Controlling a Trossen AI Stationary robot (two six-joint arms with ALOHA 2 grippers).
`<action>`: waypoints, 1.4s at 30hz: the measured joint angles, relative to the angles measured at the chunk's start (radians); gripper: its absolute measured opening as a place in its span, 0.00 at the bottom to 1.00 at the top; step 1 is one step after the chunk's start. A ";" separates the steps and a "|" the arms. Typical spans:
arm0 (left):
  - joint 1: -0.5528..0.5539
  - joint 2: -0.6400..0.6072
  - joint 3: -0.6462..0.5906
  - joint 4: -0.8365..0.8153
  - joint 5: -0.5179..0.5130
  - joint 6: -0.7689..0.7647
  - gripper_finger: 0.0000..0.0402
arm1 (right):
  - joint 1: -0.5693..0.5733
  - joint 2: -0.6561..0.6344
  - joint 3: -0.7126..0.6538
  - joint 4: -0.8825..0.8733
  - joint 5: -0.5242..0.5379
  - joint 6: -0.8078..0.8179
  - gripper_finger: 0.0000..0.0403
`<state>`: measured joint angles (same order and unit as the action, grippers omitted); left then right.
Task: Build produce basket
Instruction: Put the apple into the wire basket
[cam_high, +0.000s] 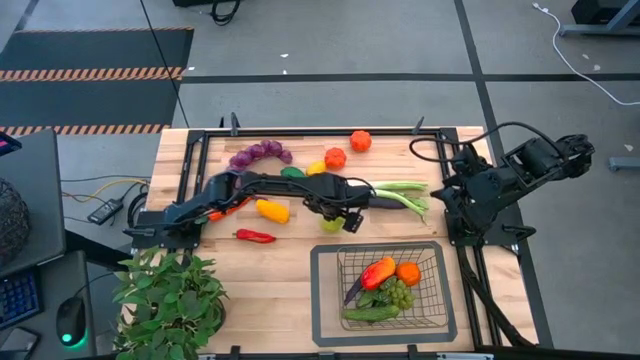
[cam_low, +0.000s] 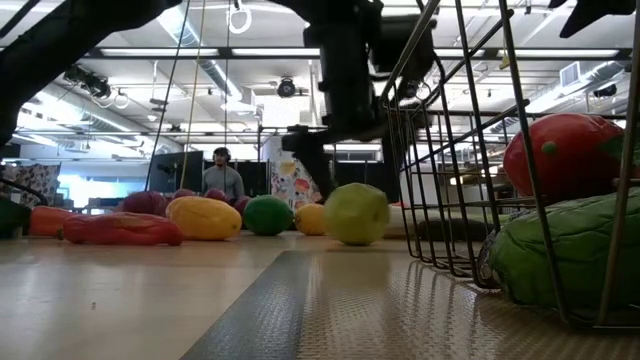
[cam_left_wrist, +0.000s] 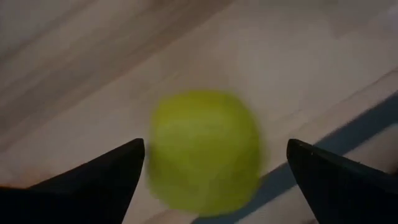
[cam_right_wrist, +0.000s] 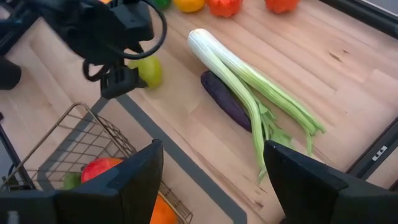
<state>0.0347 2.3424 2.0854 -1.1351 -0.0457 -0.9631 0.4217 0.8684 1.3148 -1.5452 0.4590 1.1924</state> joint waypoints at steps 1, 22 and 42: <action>0.000 0.012 0.000 -0.003 0.005 -0.003 1.00 | 0.000 0.000 0.000 0.000 -0.007 -0.008 0.70; 0.008 0.040 0.060 0.033 0.077 0.033 0.86 | -0.001 -0.005 0.000 -0.026 0.015 0.017 0.70; -0.108 -0.061 0.270 0.208 0.114 0.207 0.88 | -0.001 -0.044 0.000 -0.026 -0.004 0.005 0.70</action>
<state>-0.0732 2.2814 2.3554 -0.9271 0.0679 -0.7560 0.4210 0.8249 1.3148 -1.5711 0.4554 1.1972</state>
